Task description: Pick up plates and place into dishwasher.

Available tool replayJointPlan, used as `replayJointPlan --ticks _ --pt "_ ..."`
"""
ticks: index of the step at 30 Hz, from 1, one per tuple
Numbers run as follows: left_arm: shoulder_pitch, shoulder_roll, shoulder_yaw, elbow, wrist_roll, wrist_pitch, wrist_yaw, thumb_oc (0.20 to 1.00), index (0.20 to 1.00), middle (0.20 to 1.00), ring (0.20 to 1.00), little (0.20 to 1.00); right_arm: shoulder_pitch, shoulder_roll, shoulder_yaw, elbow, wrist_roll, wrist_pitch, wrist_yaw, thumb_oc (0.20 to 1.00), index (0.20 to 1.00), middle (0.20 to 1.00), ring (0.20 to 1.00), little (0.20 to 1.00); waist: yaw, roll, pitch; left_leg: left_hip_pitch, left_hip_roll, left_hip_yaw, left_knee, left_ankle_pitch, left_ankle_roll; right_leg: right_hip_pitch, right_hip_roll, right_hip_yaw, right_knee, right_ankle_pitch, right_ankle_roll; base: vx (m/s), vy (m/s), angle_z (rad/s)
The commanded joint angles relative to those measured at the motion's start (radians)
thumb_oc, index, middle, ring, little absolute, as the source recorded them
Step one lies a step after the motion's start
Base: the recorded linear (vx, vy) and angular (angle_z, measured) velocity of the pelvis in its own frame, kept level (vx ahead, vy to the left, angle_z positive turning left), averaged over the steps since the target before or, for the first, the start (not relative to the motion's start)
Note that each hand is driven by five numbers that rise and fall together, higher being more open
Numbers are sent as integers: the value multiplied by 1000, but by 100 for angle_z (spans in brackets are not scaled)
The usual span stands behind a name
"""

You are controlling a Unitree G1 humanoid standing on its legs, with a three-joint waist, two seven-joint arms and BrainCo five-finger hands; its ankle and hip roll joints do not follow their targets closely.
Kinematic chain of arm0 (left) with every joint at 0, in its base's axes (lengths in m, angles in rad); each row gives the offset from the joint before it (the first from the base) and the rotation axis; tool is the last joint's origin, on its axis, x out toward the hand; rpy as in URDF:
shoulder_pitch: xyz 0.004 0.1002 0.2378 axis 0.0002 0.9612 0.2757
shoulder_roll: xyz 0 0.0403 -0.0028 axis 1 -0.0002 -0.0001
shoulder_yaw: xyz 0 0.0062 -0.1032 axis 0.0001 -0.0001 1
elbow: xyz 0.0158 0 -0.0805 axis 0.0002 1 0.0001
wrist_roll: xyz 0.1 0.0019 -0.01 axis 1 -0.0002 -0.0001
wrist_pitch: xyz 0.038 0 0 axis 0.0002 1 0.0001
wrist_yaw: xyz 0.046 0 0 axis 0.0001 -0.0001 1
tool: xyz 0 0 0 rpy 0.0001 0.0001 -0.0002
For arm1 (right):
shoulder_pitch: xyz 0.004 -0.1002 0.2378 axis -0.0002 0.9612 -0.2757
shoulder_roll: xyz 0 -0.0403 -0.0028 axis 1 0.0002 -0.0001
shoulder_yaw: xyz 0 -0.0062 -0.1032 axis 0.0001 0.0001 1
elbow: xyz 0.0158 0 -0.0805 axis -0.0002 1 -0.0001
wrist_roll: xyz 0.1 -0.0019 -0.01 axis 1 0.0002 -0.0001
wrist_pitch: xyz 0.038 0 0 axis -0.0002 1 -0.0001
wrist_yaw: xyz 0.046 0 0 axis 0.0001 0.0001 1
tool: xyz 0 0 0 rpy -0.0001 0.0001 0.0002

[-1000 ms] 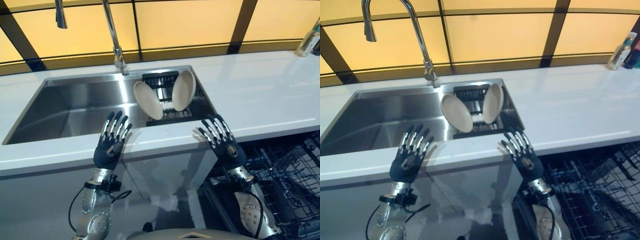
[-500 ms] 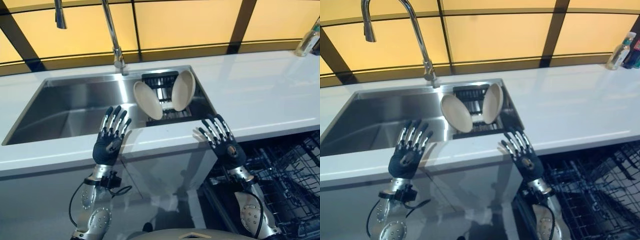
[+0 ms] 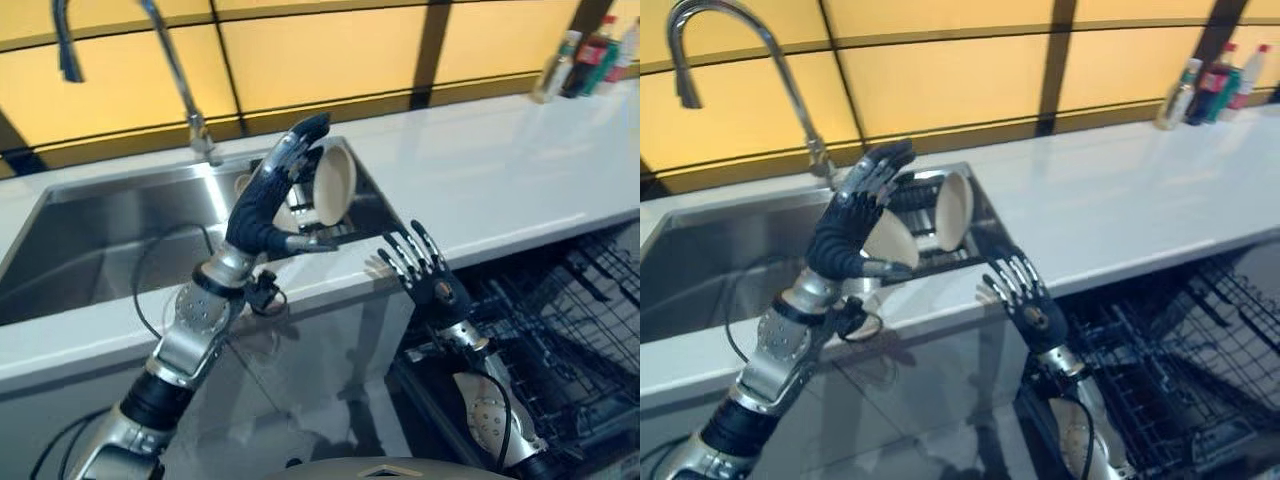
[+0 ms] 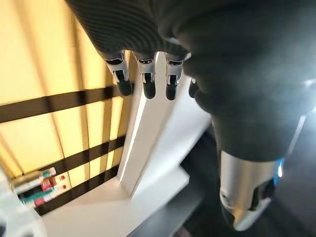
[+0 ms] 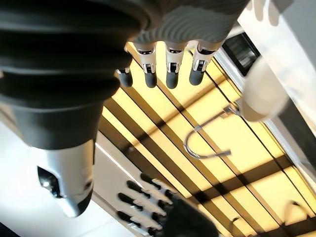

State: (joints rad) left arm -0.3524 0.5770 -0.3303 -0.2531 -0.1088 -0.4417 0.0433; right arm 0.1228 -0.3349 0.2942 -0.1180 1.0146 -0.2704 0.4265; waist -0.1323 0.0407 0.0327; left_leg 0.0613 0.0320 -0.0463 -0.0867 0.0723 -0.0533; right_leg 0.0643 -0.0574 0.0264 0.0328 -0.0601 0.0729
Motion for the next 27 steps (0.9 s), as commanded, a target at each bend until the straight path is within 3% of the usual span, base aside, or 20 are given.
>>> replayJointPlan --ticks 1,5,12,18,22,27 --pt "-137 81 2 92 222 31 130 1000 1000 1000 1000 1000 -25 -4 -6 -97 19 20 13 1000 1000 1000 1000 1000 -32 -23 -38 0 -77 95 22 -66 91 -62 54 21 -26 82 1 29 13 -13" --pt "-296 223 -77 203 476 82 203 1000 1000 1000 1000 1000 -38 -12 -13 -86 23 38 20 1000 1000 1000 1000 1000 -63 -9 -42 6 -77 121 20 -73 91 -70 54 37 -23 86 7 29 20 -13" --pt "-511 448 -296 390 677 98 253 1000 1000 1000 1000 1000 -46 -45 -26 -59 46 36 32 1000 1000 1000 1000 1000 -85 10 -43 9 -77 147 30 -86 90 -79 45 53 -15 92 24 20 14 -9" --pt "-601 576 -434 511 786 100 163 1000 1000 1000 1000 1000 -59 -76 -15 -40 67 8 28 1000 1000 1000 1000 1000 -84 25 -34 9 -78 159 43 -94 91 -86 40 61 -3 95 34 4 5 -4" --pt "-665 654 -513 542 796 86 39 1000 1000 1000 1000 1000 -73 -99 -2 -35 79 -10 5 1000 1000 1000 1000 1000 -74 35 -29 7 -79 155 46 -94 90 -87 37 54 1 96 38 0 0 0" --pt "-696 699 -562 546 737 115 -103 1000 1000 1000 1000 1000 -82 -113 17 -28 80 -37 -16 1000 1000 1000 1000 1000 -57 41 -23 10 -81 142 45 -96 91 -79 31 39 -1 93 41 0 0 1"
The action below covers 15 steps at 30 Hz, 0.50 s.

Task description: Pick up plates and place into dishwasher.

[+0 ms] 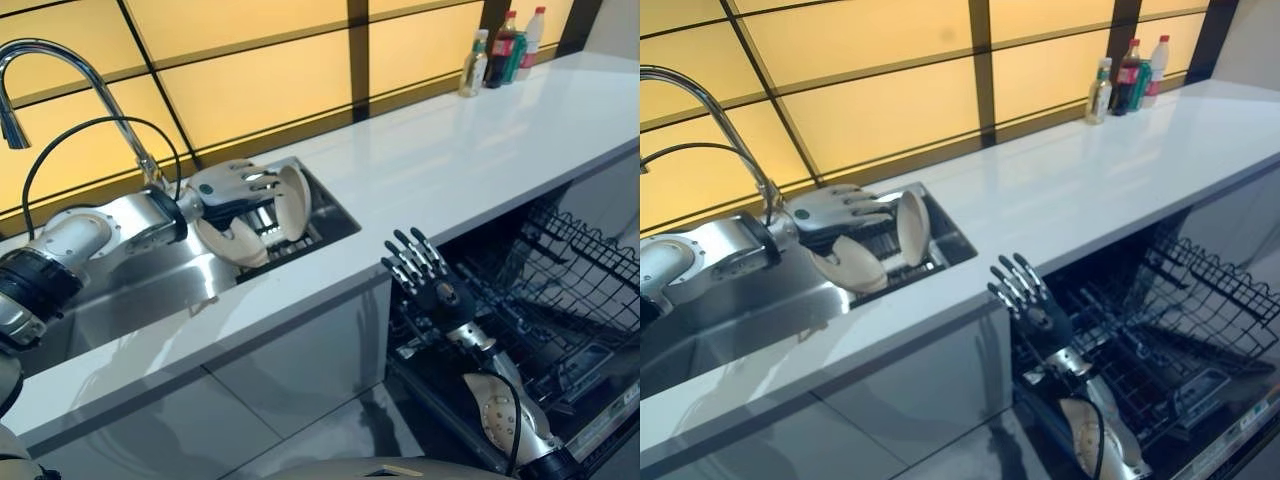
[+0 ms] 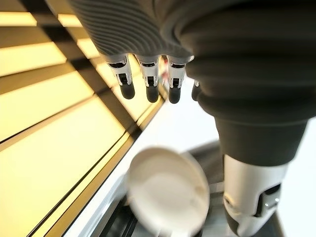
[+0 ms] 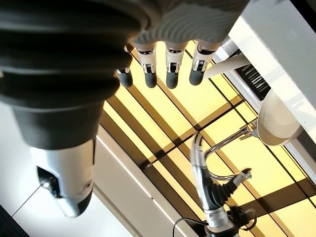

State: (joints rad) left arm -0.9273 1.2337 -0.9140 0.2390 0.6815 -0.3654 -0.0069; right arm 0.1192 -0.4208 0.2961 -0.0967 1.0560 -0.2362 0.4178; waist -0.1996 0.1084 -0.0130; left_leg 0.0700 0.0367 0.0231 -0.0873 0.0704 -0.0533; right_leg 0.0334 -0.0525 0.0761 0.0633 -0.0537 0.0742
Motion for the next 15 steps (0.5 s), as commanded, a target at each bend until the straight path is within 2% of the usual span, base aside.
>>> replayJointPlan --ticks 1,4,11,15 --pt "-110 42 24 60 -57 48 -69 1000 1000 1000 1000 1000 -82 -31 17 -49 42 -78 -13 1000 1000 1000 1000 1000 17 -29 24 1 -88 66 45 -95 92 -46 25 -16 -32 86 40 -5 -3 4" --pt "-85 37 37 86 -64 51 -88 1000 1000 1000 1000 1000 -85 -35 23 -52 42 -89 -24 1000 1000 1000 1000 1000 24 -32 26 -1 -90 58 45 -96 94 -45 23 -21 -34 86 40 -3 -1 1" --pt "-38 10 58 206 48 -8 -67 1000 1000 1000 1000 1000 -82 -31 15 -50 38 -84 -29 1000 1000 1000 1000 1000 23 -35 22 2 -90 56 35 -92 95 -41 22 -26 -44 91 42 0 0 0" --pt "-22 -7 61 249 68 -3 -60 1000 1000 1000 1000 1000 -76 -34 13 -41 42 -97 -22 1000 1000 1000 1000 1000 22 -38 23 2 -90 55 31 -89 94 -40 22 -29 -49 94 43 0 0 0"
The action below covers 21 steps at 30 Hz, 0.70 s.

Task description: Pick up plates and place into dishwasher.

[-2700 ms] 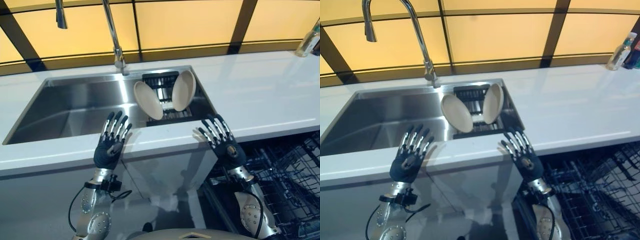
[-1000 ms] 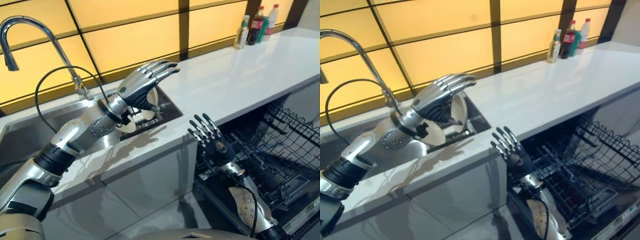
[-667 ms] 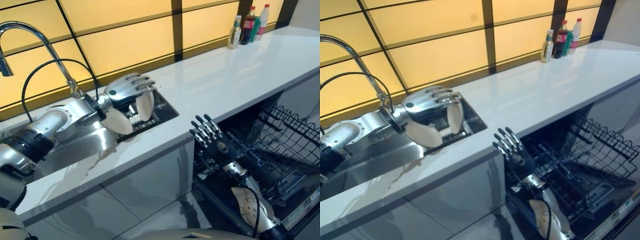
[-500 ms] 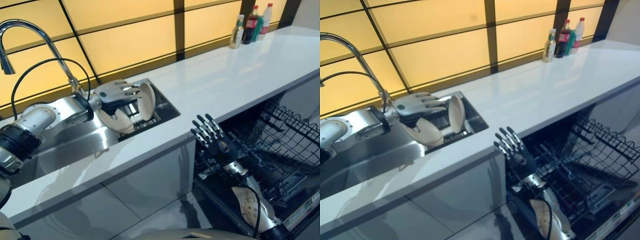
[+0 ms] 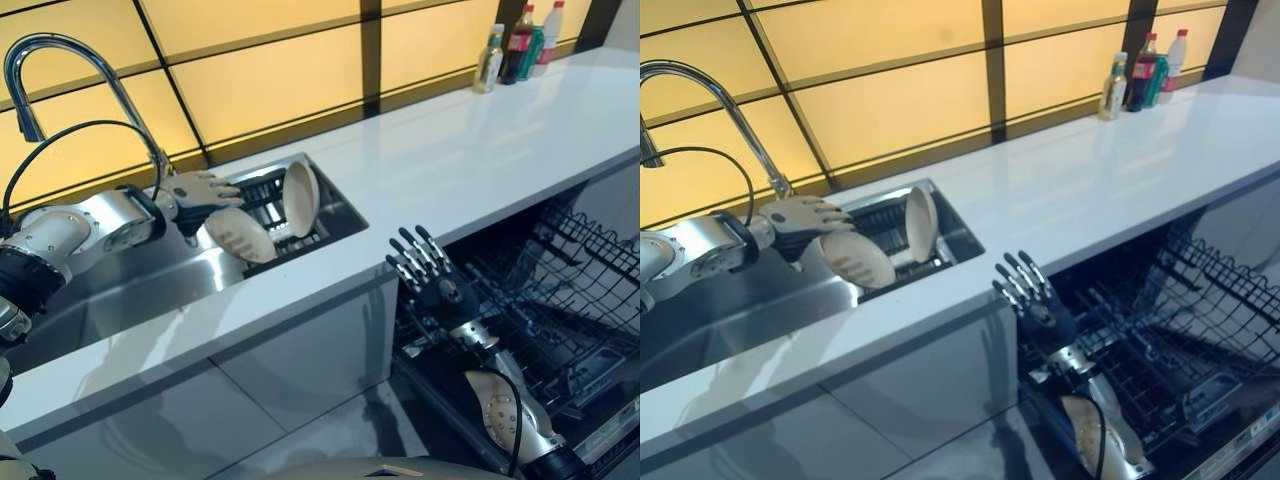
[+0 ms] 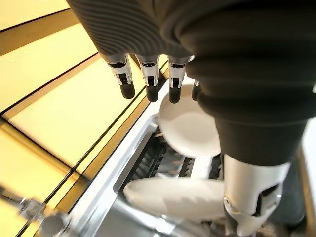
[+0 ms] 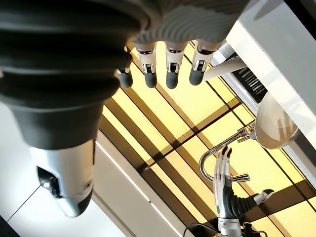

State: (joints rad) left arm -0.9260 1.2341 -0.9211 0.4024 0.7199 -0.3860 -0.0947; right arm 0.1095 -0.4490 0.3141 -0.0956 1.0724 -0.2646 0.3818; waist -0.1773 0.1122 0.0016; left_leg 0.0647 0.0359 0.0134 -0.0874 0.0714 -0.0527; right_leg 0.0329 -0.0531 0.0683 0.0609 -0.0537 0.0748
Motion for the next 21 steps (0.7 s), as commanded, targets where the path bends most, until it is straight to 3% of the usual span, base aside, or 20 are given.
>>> replayJointPlan --ticks 1,8,15,16,21 --pt "-19 -9 71 88 32 20 27 1000 1000 1000 1000 1000 -66 -7 -5 -41 27 -69 15 1000 1000 1000 1000 1000 -1 -42 8 7 -89 65 31 -90 93 -40 22 -22 -47 94 42 -2 -2 3" --pt "45 -46 114 156 99 15 44 1000 1000 1000 1000 1000 -66 -11 -14 -45 27 -78 2 1000 1000 1000 1000 1000 0 -48 15 0 -90 59 30 -88 95 -43 19 -26 -49 94 41 -1 0 0" --pt "105 -81 147 257 268 -1 319 1000 1000 1000 1000 1000 -61 -16 -21 -35 34 -90 7 1000 1000 1000 1000 1000 -3 -54 18 -1 -89 64 20 -84 94 -47 13 -33 -54 98 40 1 8 4" --pt "125 -87 158 283 288 -12 400 1000 1000 1000 1000 1000 -60 -15 -22 -33 34 -89 6 1000 1000 1000 1000 1000 -4 -56 19 -2 -88 66 17 -82 94 -49 13 -31 -55 99 40 0 0 0" --pt "194 -92 204 309 425 26 617 1000 1000 1000 1000 1000 -45 -20 -30 -21 34 -79 17 1000 1000 1000 1000 1000 -11 -55 25 -3 -88 72 13 -80 94 -55 9 -25 -54 102 42 36 25 0"
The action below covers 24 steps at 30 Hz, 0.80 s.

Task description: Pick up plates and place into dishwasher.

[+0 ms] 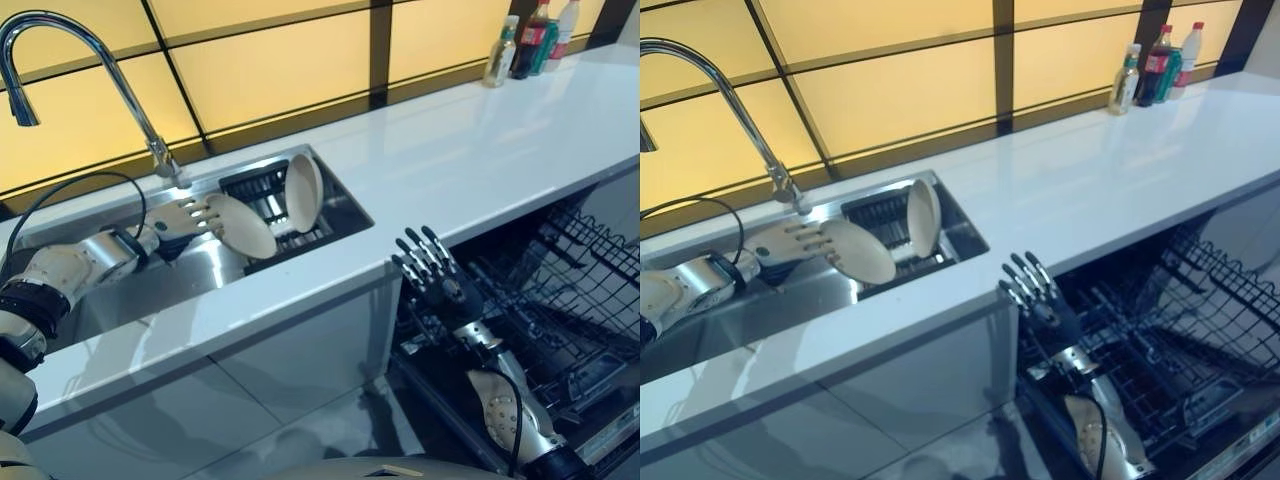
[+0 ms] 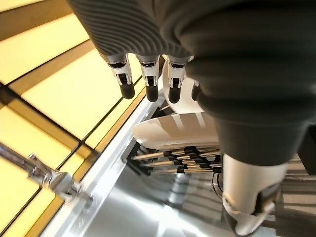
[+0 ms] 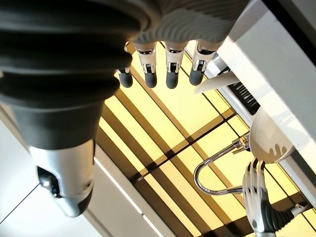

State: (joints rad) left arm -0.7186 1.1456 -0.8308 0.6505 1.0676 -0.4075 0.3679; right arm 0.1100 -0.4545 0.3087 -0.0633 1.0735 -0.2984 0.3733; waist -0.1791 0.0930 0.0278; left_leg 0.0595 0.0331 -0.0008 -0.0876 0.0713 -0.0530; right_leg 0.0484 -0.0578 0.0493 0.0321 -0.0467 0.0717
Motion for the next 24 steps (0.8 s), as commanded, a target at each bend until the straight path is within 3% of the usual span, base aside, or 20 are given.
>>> replayJointPlan --ticks 1,6,17,24 --pt "-4 -3 123 66 100 56 185 1000 1000 1000 1000 1000 -43 -16 -27 -53 35 -43 28 1000 1000 1000 1000 1000 -10 -37 0 2 -85 87 13 -79 94 -72 13 -5 -24 96 45 52 29 0" --pt "38 -10 166 87 167 114 318 1000 1000 1000 1000 1000 -32 -26 -29 -57 45 -44 21 1000 1000 1000 1000 1000 -14 -38 12 -8 -85 88 6 -75 94 -88 6 -5 -19 97 47 32 25 0" --pt "28 -36 162 95 198 194 458 1000 1000 1000 1000 1000 -52 -56 -15 -58 53 -68 2 1000 1000 1000 1000 1000 -25 -29 57 -36 -86 92 0 -67 94 -129 2 7 -2 98 44 -1 36 -1" --pt "13 -44 173 118 195 190 540 1000 1000 1000 1000 1000 -39 -55 -24 -52 47 -62 12 1000 1000 1000 1000 1000 -36 -25 70 -34 -84 102 1 -67 95 -138 -1 15 16 92 46 43 28 1"
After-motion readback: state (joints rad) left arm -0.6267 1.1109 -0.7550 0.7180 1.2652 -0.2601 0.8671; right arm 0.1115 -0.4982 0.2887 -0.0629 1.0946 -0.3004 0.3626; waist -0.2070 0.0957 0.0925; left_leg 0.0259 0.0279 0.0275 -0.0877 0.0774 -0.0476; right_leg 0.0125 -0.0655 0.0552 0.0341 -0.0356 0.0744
